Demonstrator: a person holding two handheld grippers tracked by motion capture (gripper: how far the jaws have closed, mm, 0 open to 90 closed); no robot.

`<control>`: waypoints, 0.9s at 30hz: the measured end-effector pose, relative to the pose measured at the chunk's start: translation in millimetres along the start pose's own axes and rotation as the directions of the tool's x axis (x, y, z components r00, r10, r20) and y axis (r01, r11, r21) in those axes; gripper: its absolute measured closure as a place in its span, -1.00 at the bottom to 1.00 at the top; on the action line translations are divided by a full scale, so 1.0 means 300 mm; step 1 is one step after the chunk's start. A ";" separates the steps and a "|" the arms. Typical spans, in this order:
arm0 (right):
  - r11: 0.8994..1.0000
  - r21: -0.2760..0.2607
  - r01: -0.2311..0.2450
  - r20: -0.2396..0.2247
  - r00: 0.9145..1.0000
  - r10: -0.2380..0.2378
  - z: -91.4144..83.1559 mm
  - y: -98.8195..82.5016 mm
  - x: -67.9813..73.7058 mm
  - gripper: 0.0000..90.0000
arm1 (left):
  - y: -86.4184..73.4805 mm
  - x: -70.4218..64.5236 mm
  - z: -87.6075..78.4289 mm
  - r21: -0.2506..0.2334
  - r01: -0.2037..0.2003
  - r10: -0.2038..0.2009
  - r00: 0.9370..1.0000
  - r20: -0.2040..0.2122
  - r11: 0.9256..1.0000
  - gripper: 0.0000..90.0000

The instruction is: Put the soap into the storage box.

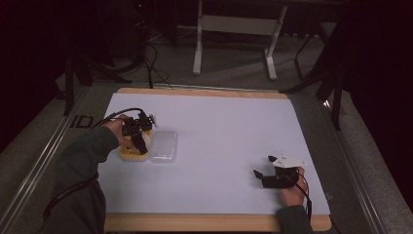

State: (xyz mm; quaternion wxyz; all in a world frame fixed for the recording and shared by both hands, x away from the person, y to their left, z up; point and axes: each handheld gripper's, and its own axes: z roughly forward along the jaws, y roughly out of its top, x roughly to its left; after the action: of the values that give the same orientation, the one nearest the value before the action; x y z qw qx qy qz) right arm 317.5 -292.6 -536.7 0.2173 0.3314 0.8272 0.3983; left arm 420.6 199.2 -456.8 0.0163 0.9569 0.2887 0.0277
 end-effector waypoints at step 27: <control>1.000 -0.001 0.002 0.001 1.000 -0.002 0.000 0.000 0.000 -0.62 | -0.062 0.056 0.046 -0.095 0.059 -0.061 0.998 -0.019 0.994 -0.60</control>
State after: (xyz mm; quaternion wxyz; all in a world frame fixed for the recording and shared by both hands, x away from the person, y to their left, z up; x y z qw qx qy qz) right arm 317.4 -292.5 -536.7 0.2181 0.3308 0.8272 0.3983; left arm 425.3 223.8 -470.8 0.0592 0.9456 0.3160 0.0510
